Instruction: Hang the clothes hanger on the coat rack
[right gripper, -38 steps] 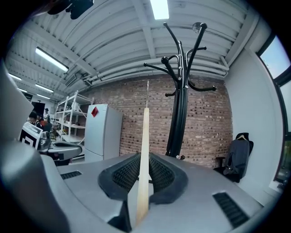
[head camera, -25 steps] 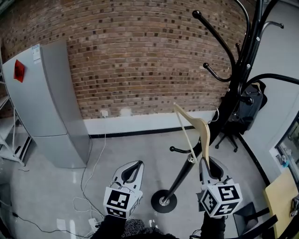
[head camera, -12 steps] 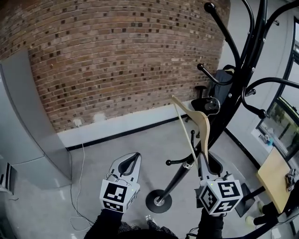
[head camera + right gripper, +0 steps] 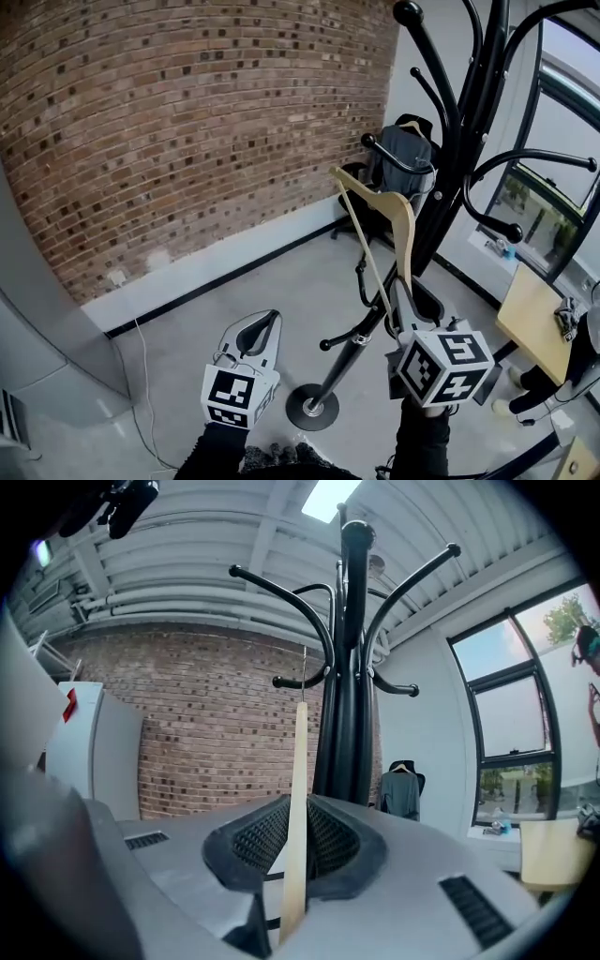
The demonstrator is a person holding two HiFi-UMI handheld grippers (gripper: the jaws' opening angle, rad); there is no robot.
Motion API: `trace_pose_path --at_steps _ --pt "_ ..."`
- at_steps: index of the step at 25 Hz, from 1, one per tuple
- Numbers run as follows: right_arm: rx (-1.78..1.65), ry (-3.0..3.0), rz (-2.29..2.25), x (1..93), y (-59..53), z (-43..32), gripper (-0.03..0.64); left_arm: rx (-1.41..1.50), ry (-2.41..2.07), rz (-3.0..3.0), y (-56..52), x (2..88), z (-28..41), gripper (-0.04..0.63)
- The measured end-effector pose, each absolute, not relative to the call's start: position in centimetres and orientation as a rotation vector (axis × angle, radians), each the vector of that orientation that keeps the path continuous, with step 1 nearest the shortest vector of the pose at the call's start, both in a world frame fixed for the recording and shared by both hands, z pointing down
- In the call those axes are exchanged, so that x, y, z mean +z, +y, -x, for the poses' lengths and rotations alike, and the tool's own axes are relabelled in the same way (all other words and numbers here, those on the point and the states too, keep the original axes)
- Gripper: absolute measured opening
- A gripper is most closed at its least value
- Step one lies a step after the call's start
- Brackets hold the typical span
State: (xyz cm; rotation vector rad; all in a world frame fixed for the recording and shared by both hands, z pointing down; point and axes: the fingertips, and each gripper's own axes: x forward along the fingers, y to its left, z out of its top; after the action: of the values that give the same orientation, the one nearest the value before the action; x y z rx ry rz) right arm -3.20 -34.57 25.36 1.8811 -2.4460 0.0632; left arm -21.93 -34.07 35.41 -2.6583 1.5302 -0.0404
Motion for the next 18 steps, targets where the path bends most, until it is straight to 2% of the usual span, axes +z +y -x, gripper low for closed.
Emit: trace_pose_path --at_steps 18 --pt "0.249 -2.394 -1.856 27.4 -36.6 4.3 0.061 -0.018 1.511 2.714 -34.5 36.9 23.2 0.009"
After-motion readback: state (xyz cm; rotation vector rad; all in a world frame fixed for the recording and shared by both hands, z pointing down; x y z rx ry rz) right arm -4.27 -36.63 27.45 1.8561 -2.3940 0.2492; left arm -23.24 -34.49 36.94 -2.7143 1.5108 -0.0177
